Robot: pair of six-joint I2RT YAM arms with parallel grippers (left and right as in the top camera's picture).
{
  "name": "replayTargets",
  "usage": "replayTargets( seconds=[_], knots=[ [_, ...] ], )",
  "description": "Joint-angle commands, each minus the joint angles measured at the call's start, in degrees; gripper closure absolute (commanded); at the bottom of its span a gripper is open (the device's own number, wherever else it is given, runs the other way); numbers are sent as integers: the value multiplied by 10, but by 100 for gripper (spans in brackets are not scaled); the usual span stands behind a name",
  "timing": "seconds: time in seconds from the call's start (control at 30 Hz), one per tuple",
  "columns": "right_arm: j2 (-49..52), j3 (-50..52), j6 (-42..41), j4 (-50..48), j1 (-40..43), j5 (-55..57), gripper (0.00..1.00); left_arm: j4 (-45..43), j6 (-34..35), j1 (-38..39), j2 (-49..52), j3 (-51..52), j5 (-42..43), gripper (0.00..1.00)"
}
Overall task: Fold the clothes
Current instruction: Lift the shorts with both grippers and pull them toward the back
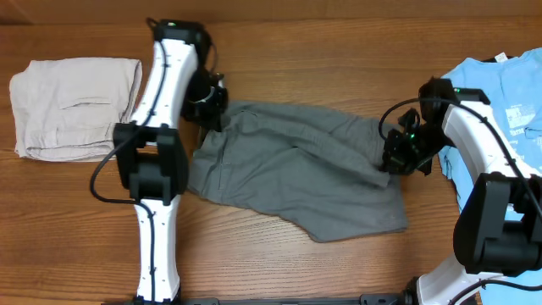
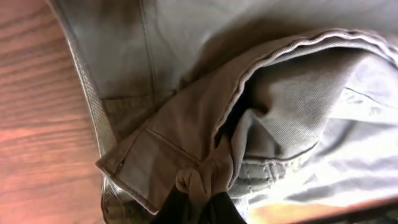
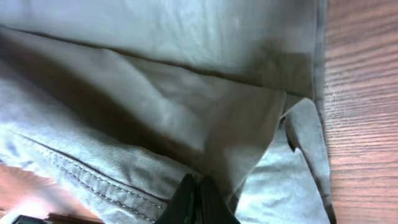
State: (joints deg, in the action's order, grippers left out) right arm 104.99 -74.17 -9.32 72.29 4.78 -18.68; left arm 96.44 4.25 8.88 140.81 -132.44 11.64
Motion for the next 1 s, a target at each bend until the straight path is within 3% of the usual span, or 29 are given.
replayTargets(
  seconds=[0.0,0.5,0.77,0.97],
  knots=[
    [-9,45,-24,-31,0,24,96,3,83,50,8,9,-89,96],
    [-9,162,-27,-149,0,30,96,-70,101,104,8,184,-91,96],
    [-8,184,-35,-198,0,30,96,-172,101,97,8,285,-92,96],
    [-3,184,-60,-242,0,32,96,-245,101,77,9,298,-141,96]
  ],
)
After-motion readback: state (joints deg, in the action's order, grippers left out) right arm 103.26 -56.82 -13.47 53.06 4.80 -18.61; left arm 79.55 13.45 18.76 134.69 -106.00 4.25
